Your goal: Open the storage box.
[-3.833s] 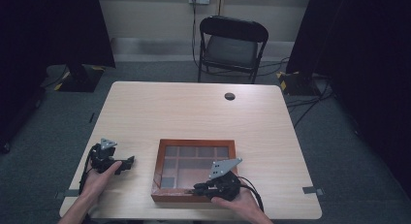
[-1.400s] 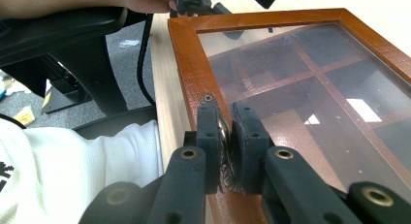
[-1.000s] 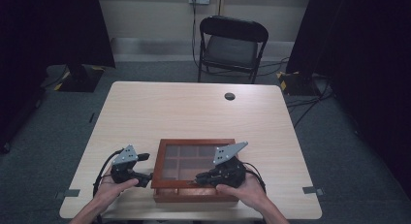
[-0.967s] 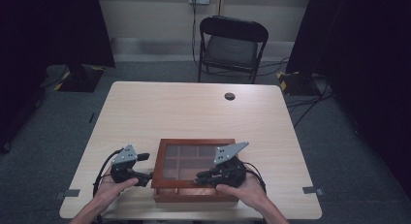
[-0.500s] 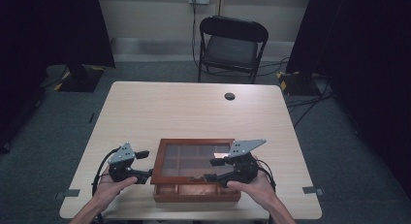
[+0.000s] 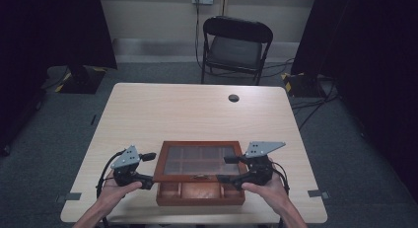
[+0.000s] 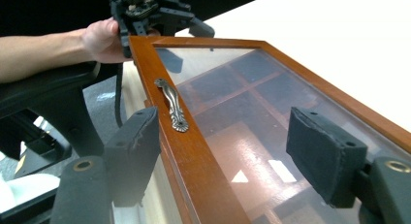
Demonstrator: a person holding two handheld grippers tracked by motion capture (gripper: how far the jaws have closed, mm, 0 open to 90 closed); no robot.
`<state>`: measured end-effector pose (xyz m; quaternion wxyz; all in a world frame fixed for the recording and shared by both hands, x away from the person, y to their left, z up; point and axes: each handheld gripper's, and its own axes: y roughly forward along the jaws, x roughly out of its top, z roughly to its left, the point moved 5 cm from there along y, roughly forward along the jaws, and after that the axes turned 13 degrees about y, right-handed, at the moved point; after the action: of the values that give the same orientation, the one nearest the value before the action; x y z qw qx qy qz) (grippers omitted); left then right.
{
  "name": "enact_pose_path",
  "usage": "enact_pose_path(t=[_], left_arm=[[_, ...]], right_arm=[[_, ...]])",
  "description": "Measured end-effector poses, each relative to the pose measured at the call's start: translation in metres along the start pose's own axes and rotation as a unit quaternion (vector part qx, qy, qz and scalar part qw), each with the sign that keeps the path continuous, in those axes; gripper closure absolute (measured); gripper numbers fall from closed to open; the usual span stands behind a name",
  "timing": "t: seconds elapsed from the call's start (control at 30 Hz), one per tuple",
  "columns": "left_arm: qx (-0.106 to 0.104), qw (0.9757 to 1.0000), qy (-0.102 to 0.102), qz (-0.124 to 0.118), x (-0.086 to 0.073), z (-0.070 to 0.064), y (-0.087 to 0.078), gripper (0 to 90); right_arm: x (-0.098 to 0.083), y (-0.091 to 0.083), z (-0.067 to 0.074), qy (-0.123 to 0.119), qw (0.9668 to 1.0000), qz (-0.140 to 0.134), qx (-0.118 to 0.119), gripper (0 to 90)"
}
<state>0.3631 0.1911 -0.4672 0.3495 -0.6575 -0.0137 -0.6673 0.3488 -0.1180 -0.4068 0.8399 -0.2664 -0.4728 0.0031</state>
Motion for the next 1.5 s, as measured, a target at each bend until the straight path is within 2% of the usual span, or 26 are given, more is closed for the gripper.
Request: enact_pose_path(t=[0.1,0.23,0.3,0.43,0.6,0.8,1.03,1.3,1.5], left_arm=[[0.007,0.9999,-0.004,-0.008,0.005,0.001,0.0,18.2],[-0.006,0.9998,-0.014,-0.014,0.008,0.002,0.001,17.3],[-0.007,0.9998,-0.013,-0.012,0.009,0.002,0.001,17.7],[-0.001,0.9998,-0.007,-0.02,0.015,0.005,0.001,19.5],[0.009,0.9992,-0.018,-0.036,0.027,0.011,0.003,21.9],[0.01,0.9988,-0.017,-0.044,0.031,0.014,0.003,24.1],[0.002,0.9992,-0.018,-0.036,0.035,0.015,0.003,25.8],[-0.004,0.9992,-0.028,-0.028,0.039,0.018,0.003,27.1],[-0.009,0.9986,-0.041,-0.033,0.041,0.02,0.004,28.2]], right_arm=[[0.0,-0.004,-0.002,0.001,1.0,-0.006,-0.002,26.3],[0.001,-0.007,-0.004,0.003,0.9999,-0.013,-0.004,25.0],[0.001,-0.008,-0.005,0.002,0.9999,-0.015,-0.004,24.7],[0.001,-0.008,-0.006,0.003,0.9999,-0.013,-0.009,22.8],[0.001,-0.009,-0.009,0.001,0.9997,-0.013,-0.019,21.6],[0.004,-0.012,-0.011,-0.009,0.9991,-0.022,-0.036,21.6],[0.005,-0.015,-0.019,-0.006,0.9978,-0.028,-0.06,22.2],[0.008,-0.017,-0.028,0.004,0.9969,-0.036,-0.07,23.6],[0.011,-0.016,-0.031,0.006,0.9969,-0.035,-0.07,24.7]])
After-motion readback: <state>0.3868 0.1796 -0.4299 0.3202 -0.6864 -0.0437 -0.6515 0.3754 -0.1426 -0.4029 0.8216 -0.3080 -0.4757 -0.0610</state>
